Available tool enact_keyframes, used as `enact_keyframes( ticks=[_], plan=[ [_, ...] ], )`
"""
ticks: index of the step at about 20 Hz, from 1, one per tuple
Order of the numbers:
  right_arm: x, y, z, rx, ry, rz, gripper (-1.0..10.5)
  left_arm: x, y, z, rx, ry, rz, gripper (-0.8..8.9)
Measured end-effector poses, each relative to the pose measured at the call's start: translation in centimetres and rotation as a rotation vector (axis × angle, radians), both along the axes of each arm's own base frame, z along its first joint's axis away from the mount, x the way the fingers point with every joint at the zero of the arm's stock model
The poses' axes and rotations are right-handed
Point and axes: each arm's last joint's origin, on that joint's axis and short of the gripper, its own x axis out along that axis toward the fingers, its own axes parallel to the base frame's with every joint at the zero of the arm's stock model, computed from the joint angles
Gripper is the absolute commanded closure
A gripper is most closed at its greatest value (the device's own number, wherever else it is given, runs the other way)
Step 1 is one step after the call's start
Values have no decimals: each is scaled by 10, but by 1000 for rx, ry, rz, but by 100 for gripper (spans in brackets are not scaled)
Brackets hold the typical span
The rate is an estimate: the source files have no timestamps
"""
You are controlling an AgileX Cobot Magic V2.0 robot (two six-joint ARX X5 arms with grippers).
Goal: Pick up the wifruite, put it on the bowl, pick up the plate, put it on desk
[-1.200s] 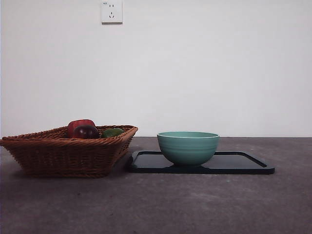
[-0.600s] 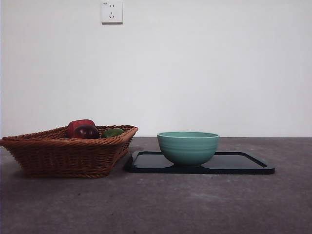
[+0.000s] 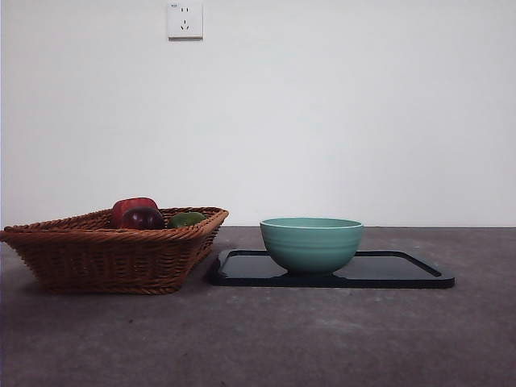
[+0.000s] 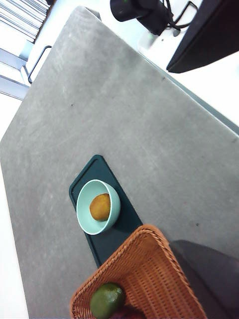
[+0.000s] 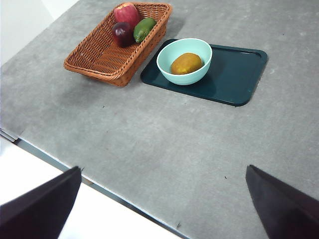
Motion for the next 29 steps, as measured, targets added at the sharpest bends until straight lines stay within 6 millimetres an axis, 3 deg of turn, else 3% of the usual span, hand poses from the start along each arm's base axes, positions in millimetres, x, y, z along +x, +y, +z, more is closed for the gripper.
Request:
enact_keyframes(
  ticks=[5,11,18,25,29],
  plan=[
    [0,0,0,0,0,-1,356,8,-15,7,-48,-14,5,220],
    [0,0,1,5,-11,0,356,44,-80,21,75,83,28,220],
    [2,1,4,24,-37,-2,356,125,-171,39,298,221,133,220],
    [2,1,4,28,-35,-5,356,211,-242,18,455,307,142,220],
    [2,1,4,28,-34,-5,356,254,-262,1,440,357,134,220]
  ],
)
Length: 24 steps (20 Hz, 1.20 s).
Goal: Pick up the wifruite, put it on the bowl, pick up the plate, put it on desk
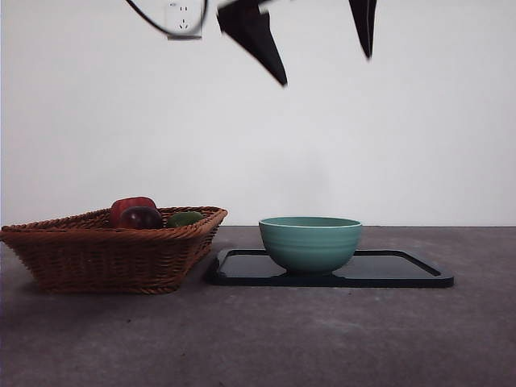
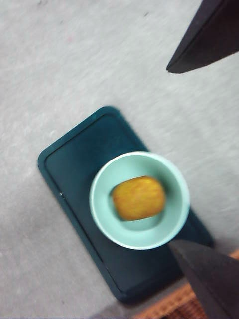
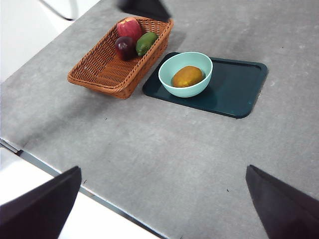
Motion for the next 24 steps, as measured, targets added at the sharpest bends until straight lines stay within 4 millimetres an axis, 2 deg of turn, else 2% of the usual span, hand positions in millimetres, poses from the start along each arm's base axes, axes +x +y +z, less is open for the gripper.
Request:
enact_keyframes(
  ticks=[5,8,12,18,22,24],
  plan=[
    [0,0,0,0,0,0,356,55,-7,-60,71,74,56,220],
    [0,0,0,0,0,0,356,71,-9,-87,68,138,52,220],
    [0,0,0,0,0,0,356,75,-13,-102,84,165,46,221],
    [0,0,0,0,0,0,356,67,-25,-106,91,168,18,290],
    [0,0,0,0,0,0,356,72,-29,-128,125,197,22,292],
    [0,0,0,1,1,0,356,74,-29,-132,156,176,42,292]
  ],
)
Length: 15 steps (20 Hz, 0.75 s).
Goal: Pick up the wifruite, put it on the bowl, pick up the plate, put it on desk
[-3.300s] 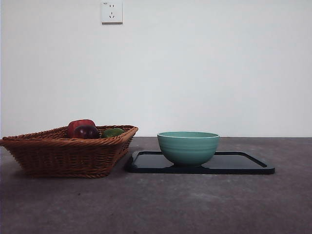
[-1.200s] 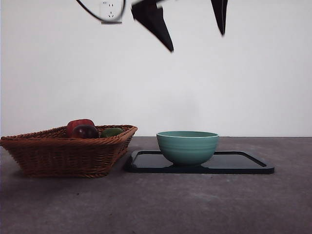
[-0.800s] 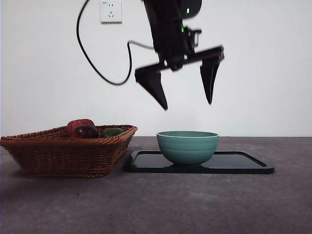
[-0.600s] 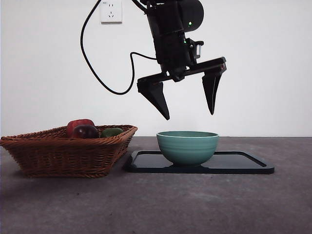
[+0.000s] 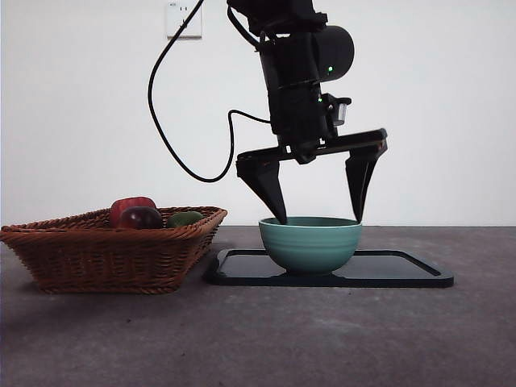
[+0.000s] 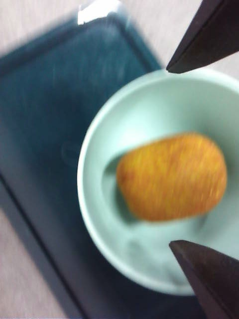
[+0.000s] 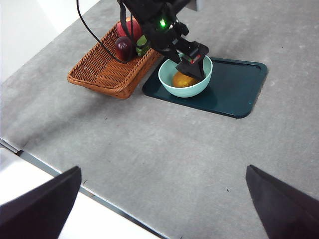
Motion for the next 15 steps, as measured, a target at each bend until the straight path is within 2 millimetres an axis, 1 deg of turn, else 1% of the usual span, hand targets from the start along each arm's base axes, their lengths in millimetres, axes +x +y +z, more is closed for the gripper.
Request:
enact_keyframes(
  ticks=[4,6,9,14,15],
  plan=[
    [0,0,0,3,2,-2,357,3,3,0,17,-24,18,293],
    [0,0,0,5,4,-3,356,4,4,0,18,-24,20,324],
    [0,0,0,5,4,-3,356,4,3,-1,18,-23,21,324],
    [0,0,0,5,4,-3,356,8,0,-22,51,12,20,328],
    [0,0,0,5,4,-3,356,8,-1,-25,54,15,20,364]
  ],
)
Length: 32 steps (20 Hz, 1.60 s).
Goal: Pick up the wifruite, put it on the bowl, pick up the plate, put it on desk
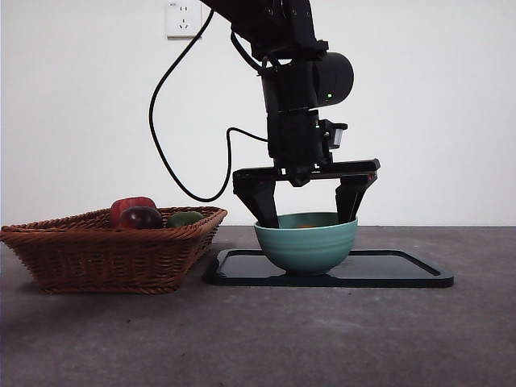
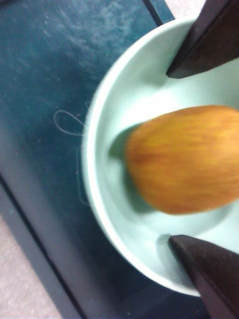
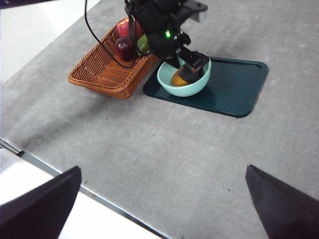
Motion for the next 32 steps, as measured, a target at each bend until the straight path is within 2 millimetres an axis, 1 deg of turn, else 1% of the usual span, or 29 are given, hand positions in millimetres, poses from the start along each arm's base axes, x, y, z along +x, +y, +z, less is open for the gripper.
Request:
enact_keyframes(
  ticks=[1,3,6,11,13,14,18,21,23,27,28,30,32],
  plan=[
    [0,0,0,0,0,0,356,0,0,0,1,1,0,404],
    [0,0,0,0,0,0,356,0,0,-1,2,2,0,441],
    [0,0,0,0,0,0,356,0,0,-2,3,3,0,570],
    [0,0,0,0,0,0,356,1,-1,-2,0,0,0,573],
    [0,0,0,0,0,-1,356,2,-2,3,-7,-7,0,573],
    [0,0,0,0,0,0,357,2,-2,9,-13,-14,-1,573],
    [0,0,0,0,0,0,356,-1,0,56,-61,-65,-1,573],
    [0,0,0,0,0,0,357,-12,11,87,-47,-55,-8,573],
    [0,0,0,0,0,0,356,-16,13,105,-80,-93,-16,573],
    [0,0,0,-1,1,0,356,-24,21,129,-133,-112,-26,573],
    [0,0,0,-1,1,0,356,-28,25,136,-137,-118,-31,574],
    [0,0,0,0,0,0,356,-43,39,154,-132,-115,-38,573],
    [0,0,0,-1,1,0,356,-63,58,172,-119,-115,-42,574]
  ],
)
